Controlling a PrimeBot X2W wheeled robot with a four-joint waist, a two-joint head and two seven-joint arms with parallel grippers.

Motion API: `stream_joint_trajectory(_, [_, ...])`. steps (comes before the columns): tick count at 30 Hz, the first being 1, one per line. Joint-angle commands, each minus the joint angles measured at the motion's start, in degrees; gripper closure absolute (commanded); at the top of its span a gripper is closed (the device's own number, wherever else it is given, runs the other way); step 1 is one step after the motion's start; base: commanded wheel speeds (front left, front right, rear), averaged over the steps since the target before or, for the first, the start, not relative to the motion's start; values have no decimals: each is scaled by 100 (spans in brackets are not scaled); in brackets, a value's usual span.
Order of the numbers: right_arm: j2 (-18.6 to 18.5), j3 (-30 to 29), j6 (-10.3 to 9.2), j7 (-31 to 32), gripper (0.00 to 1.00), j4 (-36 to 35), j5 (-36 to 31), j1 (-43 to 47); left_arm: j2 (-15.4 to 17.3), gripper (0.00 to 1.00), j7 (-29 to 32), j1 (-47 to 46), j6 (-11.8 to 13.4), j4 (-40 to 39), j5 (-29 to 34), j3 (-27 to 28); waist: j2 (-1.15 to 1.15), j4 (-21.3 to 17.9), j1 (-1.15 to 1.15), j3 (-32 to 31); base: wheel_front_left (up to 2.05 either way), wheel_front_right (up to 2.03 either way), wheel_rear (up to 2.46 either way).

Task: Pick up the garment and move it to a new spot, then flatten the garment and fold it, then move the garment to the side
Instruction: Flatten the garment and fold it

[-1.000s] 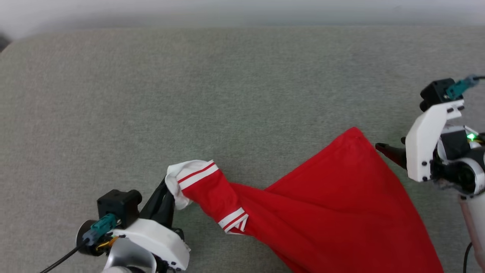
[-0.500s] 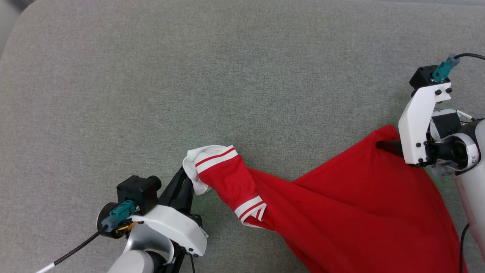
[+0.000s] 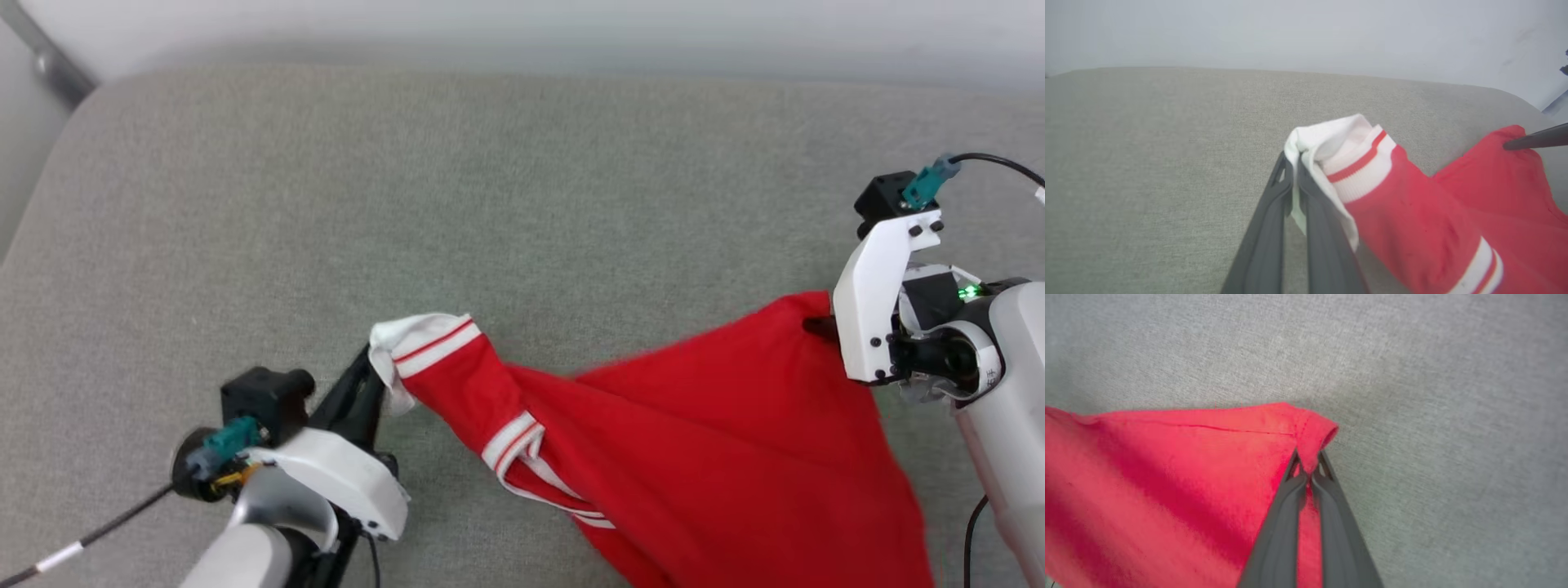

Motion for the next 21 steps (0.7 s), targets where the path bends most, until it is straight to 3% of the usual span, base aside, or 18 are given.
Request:
stream_joint_trajectory(1, [-31,-8,-2,-101,100,-7,47,103,93,100,28,-165,-47,-3,-12,87,0,-178,-1,-386,0,0,0])
stream_joint_trajectory(7, [-120,-68,-2,-434,100,-69,108,2,308,100,178,-799,-257,255,-127,275,0,-479,-1,-974,0,0,0])
stream_joint_trajectory(12, [-210,-93,-2,-725,100,-105,39,-267,234,100,283,-1711,-562,818,-239,290,0,-629,-1,-1314,0,0,0])
stream_joint_trajectory(21, [-431,-475,-3,-1344,100,-156,-317,-1124,121,100,348,-3705,-1125,1984,-99,157,0,-746,-1,-1119,0,0,0])
